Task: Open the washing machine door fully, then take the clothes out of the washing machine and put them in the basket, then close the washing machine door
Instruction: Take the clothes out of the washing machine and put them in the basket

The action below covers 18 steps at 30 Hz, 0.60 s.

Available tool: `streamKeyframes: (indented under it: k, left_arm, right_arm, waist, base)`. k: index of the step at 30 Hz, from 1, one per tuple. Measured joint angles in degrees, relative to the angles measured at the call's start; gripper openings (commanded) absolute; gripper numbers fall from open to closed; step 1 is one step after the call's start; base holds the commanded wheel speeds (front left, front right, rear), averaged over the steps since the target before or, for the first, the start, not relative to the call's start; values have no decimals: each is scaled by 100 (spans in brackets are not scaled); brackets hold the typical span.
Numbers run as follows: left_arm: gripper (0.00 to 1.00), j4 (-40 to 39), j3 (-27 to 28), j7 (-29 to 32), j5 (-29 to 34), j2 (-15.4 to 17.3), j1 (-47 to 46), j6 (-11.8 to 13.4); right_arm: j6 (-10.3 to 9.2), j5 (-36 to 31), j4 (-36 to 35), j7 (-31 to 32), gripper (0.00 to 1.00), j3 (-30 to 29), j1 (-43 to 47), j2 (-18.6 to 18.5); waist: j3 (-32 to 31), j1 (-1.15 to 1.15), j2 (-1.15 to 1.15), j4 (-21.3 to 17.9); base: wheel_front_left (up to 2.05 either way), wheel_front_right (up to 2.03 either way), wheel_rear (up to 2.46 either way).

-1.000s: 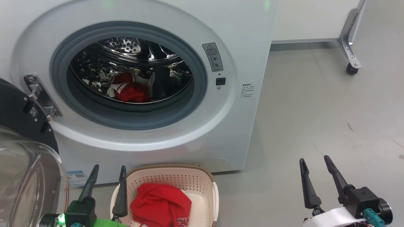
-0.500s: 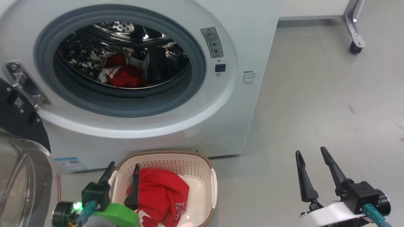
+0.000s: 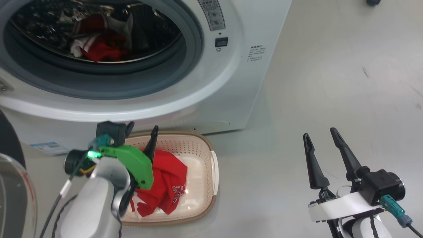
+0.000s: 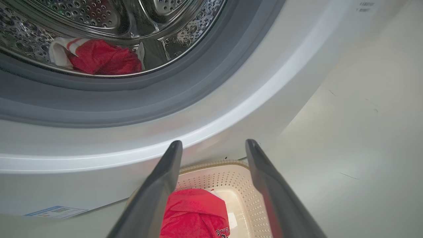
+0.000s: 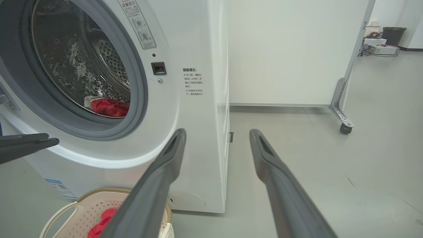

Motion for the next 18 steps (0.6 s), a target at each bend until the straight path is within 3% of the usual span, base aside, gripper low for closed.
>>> streamKeyframes:
  k: [7,18]
  left_arm:
    - [100,310,31,633,2,64,-1202,-94]
    - [100,569,292,1201,336,746,-2858,-109]
  right_arm:
    - [7,143,-34,-3,100,48,-226,0]
    - [58,293,31,-62,100,158,-613,1]
  waist:
    - [547,0,0,-201]
    - [1410,1,0,-538]
  base:
    - [0,0,0]
    - [0,0,0]
